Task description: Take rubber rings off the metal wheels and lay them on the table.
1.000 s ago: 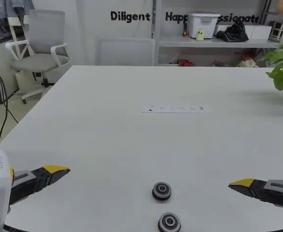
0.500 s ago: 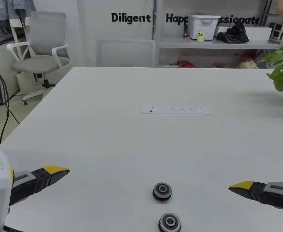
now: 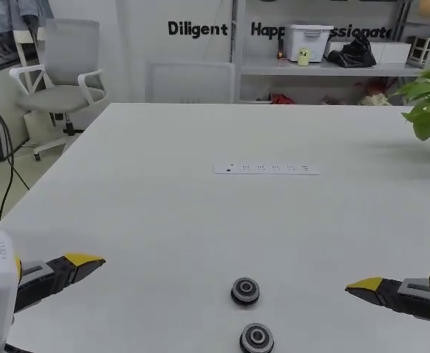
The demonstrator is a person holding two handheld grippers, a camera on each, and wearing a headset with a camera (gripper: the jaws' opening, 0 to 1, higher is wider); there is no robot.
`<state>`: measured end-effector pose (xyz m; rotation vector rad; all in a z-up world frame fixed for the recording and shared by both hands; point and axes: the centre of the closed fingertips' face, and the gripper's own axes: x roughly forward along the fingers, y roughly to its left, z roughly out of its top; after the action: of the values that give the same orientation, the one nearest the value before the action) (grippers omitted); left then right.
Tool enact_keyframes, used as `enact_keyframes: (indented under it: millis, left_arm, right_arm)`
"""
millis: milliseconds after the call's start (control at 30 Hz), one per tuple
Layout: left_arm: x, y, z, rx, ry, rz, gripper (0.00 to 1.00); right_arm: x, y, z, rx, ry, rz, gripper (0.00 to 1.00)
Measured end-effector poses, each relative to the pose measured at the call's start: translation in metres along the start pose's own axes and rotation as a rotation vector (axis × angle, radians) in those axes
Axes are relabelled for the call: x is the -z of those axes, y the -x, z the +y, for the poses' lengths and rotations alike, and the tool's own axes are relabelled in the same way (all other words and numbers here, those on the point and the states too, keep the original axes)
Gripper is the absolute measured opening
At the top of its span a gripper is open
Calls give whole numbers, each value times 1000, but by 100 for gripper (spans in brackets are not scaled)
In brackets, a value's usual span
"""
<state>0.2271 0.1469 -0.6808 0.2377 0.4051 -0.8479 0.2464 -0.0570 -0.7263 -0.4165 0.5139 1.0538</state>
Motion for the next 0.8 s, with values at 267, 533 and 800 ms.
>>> enact_keyframes:
  millis: [267, 533, 800]
  left_arm:
    - [0, -2, -5, 21, 6, 5, 98]
    - [-2, -5, -11, 36, -14, 6, 99]
    - [-1, -6, -12, 41, -24, 5, 99]
  right_arm:
    - [-3, 3, 3, -4, -12, -21, 69]
    - [-4, 7, 4, 8, -23, -40, 62]
    - [-4, 11, -1, 33, -43, -60, 59]
